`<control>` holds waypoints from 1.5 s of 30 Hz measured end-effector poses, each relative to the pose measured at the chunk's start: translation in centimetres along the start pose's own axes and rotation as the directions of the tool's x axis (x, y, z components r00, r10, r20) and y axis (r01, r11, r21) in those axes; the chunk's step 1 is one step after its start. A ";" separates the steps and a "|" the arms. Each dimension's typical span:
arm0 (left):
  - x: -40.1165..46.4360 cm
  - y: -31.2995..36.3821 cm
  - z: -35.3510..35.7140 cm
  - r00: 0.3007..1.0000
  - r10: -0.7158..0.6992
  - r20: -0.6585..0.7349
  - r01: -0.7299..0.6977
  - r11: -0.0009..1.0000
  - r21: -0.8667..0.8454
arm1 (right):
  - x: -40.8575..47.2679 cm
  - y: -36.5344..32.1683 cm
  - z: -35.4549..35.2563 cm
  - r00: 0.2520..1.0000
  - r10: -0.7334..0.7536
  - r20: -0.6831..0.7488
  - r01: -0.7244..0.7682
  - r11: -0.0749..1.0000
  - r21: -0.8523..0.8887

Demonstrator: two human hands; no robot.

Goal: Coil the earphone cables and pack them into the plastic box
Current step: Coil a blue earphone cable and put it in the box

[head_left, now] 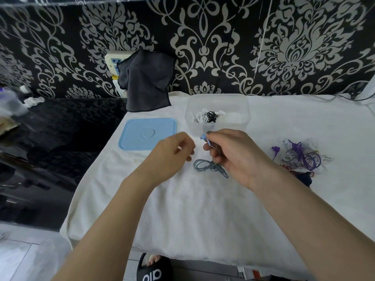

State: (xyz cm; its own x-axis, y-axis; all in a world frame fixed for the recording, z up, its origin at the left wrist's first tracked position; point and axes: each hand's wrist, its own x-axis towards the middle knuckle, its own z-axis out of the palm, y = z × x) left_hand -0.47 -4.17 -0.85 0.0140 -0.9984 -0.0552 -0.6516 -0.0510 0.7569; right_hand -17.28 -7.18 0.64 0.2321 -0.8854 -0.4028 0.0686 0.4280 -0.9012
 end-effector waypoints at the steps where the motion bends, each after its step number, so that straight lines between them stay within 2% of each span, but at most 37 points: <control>1: 0.0 -0.6 0.2 0.998 0.005 0.057 -0.010 0.997 0.074 | 0.0 0.0 0.0 1.000 -0.001 0.001 0.001 1.000 0.014; 3: 0.0 -1.4 0.8 0.988 0.006 0.157 -0.037 0.980 0.195 | 0.0 0.0 0.0 1.000 -0.001 -0.001 0.001 1.000 0.008; 5: 0.0 -1.7 1.2 0.976 -0.012 0.219 -0.041 0.971 0.235 | -0.1 0.0 -0.1 1.000 -0.006 -0.006 0.006 1.000 -0.018; 13: 0.2 -2.2 1.4 0.975 0.009 0.222 -0.066 0.966 0.251 | -0.1 -0.2 -0.5 1.000 -0.012 0.026 0.014 0.997 -0.082; 16: 0.1 -1.7 0.7 0.985 0.040 0.170 -0.069 0.984 0.166 | 0.0 -0.3 -0.6 1.000 -0.027 0.010 0.028 0.997 -0.065; 19: 0.0 -0.3 -0.4 0.997 0.004 0.072 -0.001 0.999 -0.047 | -0.2 -0.5 -0.7 0.997 -0.073 0.003 0.073 0.992 -0.102; 22: -0.3 1.0 -1.2 0.999 -0.005 0.045 0.016 0.970 -0.243 | -0.5 -0.8 -0.7 0.993 -0.116 0.018 0.118 0.979 -0.166; 27: -0.8 2.1 -1.6 1.000 -0.007 0.026 0.016 0.937 -0.348 | -0.8 -0.8 -0.6 0.979 -0.202 0.010 0.199 0.953 -0.230; 32: -1.0 2.5 -1.7 1.000 -0.019 0.022 0.025 0.932 -0.361 | -1.0 -0.8 -0.4 0.966 -0.257 0.035 0.257 0.931 -0.258; 37: -1.0 2.5 -1.8 0.999 -0.026 0.021 0.032 0.942 -0.335 | -1.0 -0.9 -0.4 0.963 -0.265 0.038 0.267 0.940 -0.212; 45: -1.1 2.6 -1.8 1.000 -0.023 0.017 0.027 0.940 -0.339 | -1.2 -0.8 -0.3 0.948 -0.308 0.073 0.317 0.909 -0.272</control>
State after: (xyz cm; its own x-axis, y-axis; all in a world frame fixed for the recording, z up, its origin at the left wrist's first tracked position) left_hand -0.77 -3.29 2.33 0.0163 -0.9964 -0.0832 -0.3554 -0.0835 0.9310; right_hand -17.86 -6.51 1.76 0.2701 -0.9584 -0.0924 -0.1280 0.0594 -0.9900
